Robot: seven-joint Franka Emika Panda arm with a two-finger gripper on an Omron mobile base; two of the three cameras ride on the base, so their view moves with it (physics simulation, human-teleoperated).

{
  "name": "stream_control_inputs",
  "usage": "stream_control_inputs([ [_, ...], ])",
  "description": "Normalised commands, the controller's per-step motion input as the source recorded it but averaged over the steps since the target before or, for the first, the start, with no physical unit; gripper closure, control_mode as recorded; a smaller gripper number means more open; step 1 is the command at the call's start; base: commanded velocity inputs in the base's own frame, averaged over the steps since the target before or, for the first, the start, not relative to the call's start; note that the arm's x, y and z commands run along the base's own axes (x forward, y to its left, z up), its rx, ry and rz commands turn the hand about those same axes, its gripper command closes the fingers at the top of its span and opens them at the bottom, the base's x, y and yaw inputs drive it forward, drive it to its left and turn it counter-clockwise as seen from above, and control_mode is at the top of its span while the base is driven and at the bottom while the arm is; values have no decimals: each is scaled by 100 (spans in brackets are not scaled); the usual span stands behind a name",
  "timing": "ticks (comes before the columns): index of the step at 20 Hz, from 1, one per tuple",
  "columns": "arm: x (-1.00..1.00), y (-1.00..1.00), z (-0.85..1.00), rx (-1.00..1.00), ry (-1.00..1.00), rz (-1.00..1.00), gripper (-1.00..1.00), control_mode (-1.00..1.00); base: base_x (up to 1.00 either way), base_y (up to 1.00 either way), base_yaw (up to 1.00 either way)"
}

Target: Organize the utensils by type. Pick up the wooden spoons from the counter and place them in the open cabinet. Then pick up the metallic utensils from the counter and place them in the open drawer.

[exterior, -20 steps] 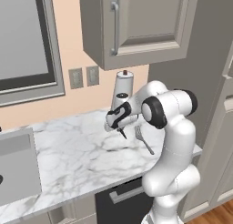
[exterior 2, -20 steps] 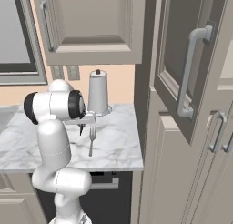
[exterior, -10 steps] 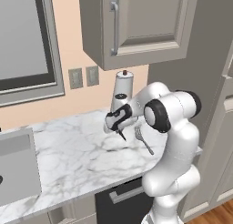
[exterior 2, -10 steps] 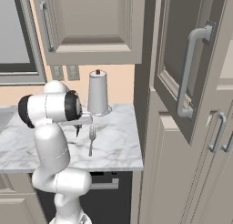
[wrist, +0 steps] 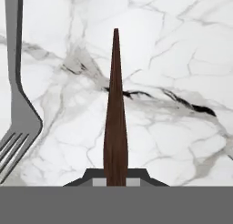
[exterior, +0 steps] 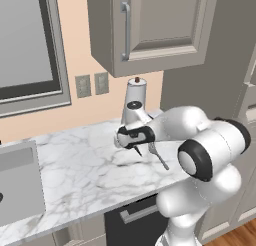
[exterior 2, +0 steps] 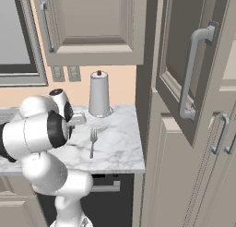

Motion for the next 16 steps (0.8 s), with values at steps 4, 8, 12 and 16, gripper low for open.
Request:
stream_control_inputs([
  [4, -64, 0, 95, -3, -6, 0, 100, -100, 0, 0, 0],
  [8, -98, -20, 83, 0, -12, 0, 100, -100, 0, 0, 0],
  [12, -100, -36, 72, 0, -9, 0, 100, -100, 0, 0, 0],
  [16, -95, -50, 58, 1, -2, 0, 100, -100, 0, 0, 0],
])
